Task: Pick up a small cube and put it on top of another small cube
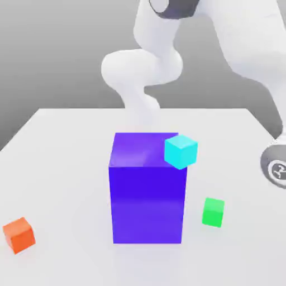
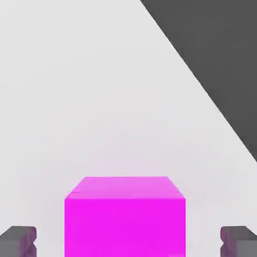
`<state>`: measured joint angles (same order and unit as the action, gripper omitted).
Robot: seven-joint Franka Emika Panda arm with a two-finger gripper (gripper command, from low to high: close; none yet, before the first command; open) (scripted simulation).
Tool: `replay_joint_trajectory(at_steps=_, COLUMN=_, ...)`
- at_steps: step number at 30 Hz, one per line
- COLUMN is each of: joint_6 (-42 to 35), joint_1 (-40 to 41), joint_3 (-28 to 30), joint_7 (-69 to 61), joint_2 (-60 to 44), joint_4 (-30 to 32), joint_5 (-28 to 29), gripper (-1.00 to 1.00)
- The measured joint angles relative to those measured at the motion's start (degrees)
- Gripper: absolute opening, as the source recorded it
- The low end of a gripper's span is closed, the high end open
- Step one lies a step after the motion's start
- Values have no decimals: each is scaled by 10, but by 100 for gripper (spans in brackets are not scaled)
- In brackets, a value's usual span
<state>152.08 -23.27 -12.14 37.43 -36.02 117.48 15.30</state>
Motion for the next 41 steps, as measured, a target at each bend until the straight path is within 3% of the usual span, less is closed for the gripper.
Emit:
replay_joint_trajectory(at_steps=5, joint_6=-1, joint_1=0, joint_3=0, joint_7=-1, joint_2=1, joint_4=0, joint_5=-1, gripper=-100)
replay_joint_trajectory(at_steps=9, joint_6=-50, joint_1=16, joint_3=-21, joint_7=-22, joint_2=71, joint_4=21, joint_5=-25, gripper=-100)
replay_joint_trajectory(at_steps=19, joint_6=-32, joint_1=73, joint_3=-51, joint_7=-212, joint_2=249, joint_4=218, joint_5=-7, gripper=-100)
replay_joint_trajectory(at_steps=24, joint_6=-11, joint_1=88, joint_3=-58, joint_7=-360, joint_2=344, joint_4=324, joint_5=-62, gripper=-100)
replay_joint_trajectory(at_steps=30, joint_6=10, joint_1=43, joint_3=-22, joint_7=-572, joint_2=454, joint_4=449, joint_5=-180, gripper=-100)
replay_joint_trajectory(at_steps=34, joint_6=64, joint_1=33, joint_3=-14, joint_7=-614, joint_2=426, joint_4=475, joint_5=-196, gripper=-100)
replay_joint_trajectory(at_steps=38, joint_6=140, joint_1=36, joint_3=-2, joint_7=-576, joint_2=346, joint_4=474, joint_5=-140, gripper=-100)
replay_joint_trajectory(at_steps=39, joint_6=153, joint_1=35, joint_3=4, joint_7=-566, joint_2=332, joint_4=473, joint_5=-125, gripper=100)
replay_joint_trajectory(at_steps=41, joint_6=153, joint_1=35, joint_3=4, joint_7=-566, joint_2=332, joint_4=473, joint_5=-125, gripper=100)
